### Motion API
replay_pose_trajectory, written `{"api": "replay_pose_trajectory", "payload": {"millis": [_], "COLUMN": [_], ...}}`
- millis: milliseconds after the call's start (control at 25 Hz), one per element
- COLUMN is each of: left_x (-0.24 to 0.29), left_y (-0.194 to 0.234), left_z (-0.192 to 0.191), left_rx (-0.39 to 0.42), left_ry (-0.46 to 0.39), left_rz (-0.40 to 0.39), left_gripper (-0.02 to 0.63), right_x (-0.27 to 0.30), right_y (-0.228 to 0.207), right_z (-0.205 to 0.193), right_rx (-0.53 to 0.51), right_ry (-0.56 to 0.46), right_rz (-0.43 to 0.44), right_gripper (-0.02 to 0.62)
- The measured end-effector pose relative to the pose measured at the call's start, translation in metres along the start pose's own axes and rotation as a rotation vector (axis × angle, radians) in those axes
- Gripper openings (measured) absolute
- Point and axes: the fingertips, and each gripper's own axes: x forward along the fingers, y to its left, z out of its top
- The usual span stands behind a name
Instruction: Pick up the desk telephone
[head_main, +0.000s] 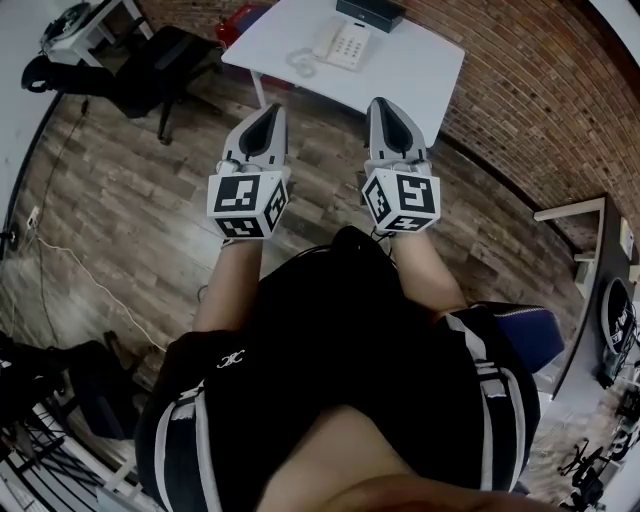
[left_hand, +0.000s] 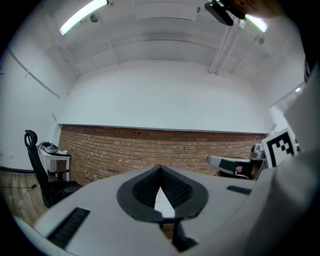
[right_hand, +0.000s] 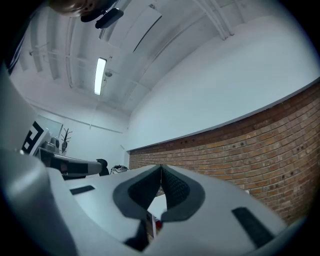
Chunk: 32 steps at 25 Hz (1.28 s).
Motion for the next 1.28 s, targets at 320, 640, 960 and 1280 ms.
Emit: {"api": "replay_pose_trajectory", "payload": {"millis": [320,640,960,1280], "left_x": [-0.001,0.023,0.086,0.192], "left_y": [0.025,0.037,0.067,0.094], "left_z": [-0.011,-0.003,-0.014,-0.043], "left_rx": [-0.031,0.013,0.008,-0.029], "left_ry": [0.012,-0.005,0.019,0.096], "left_rz": [-0.006,-0.028,-0.030,-0.069], "left_gripper": [0.002,0.002,0.002,0.002], "right_x": [0.004,0.031,0.093,0.176], "right_y": [0.002,-0.012,-0.044,-0.099], "right_z": [-0.009,-0.004,-0.037,-0.084], "right_rx": [-0.007,-0.031,0.000,0.045], "right_ry": [0.005,-0.032,0.000,0.080], "right_rz": [-0.013,-0.045,-0.076,-0.115], "right_gripper": [-0.002,-0.002,-0.002,-0.002]}}
